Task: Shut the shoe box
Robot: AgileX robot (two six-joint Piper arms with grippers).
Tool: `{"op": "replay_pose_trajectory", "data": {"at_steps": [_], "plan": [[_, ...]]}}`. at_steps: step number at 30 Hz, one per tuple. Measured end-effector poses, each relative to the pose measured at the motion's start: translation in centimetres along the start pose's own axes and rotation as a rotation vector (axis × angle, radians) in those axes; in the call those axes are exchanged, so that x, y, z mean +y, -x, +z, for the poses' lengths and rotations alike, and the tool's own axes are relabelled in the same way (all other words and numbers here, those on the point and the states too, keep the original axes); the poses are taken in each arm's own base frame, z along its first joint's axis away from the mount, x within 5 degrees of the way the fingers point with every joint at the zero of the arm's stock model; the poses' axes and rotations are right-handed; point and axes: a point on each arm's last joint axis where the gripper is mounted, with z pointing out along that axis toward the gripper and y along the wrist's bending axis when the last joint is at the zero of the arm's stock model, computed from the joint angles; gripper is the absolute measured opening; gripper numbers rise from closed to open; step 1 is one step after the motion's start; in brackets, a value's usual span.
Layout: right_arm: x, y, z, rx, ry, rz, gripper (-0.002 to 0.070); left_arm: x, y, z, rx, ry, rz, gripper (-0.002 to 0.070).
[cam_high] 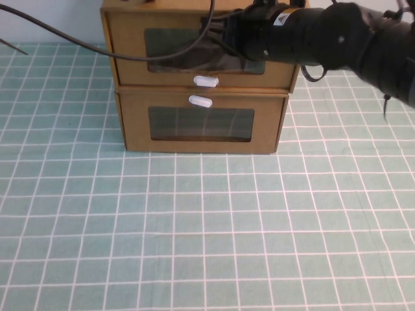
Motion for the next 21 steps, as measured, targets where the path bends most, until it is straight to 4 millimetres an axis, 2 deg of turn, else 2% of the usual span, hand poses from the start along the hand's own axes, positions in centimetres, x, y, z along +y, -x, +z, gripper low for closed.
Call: {"op": "replay_pose_trajectory", "data": {"at_steps": [3, 6, 9, 12, 16, 18, 21], "plan": [[0.6, 0.5, -1.7, 0.052, 0.015, -0.014, -0.0011, -0.3, 0.0, -0.5, 0.013, -0.007, 0.005, -0.0005], [1.6, 1.6, -4.8, 0.096, 0.035, -0.051, -0.0011, -0.7, 0.0, -1.4, 0.035, -0.015, 0.003, -0.0005], [2.6, 2.8, -8.7, 0.128, 0.044, -0.104, -0.0011, -1.3, 0.5, -2.9, 0.022, -0.003, 0.016, -0.0005], [3.4, 3.4, -13.4, 0.131, 0.044, -0.147, -0.0011, -2.2, 1.2, -5.4, -0.020, 0.022, 0.036, -0.0005], [3.6, 2.2, -19.9, 0.158, 0.029, -0.178, -0.0011, -4.1, 1.8, -9.9, -0.095, 0.067, 0.067, -0.0005], [3.5, 1.0, -23.4, 0.168, 0.029, -0.185, -0.0011, -5.4, 1.5, -12.6, -0.145, 0.095, 0.076, -0.0005], [3.1, -2.1, -29.0, 0.176, 0.034, -0.195, -0.0011, -7.2, 0.0, -15.8, -0.209, 0.130, 0.081, -0.0005]]}}
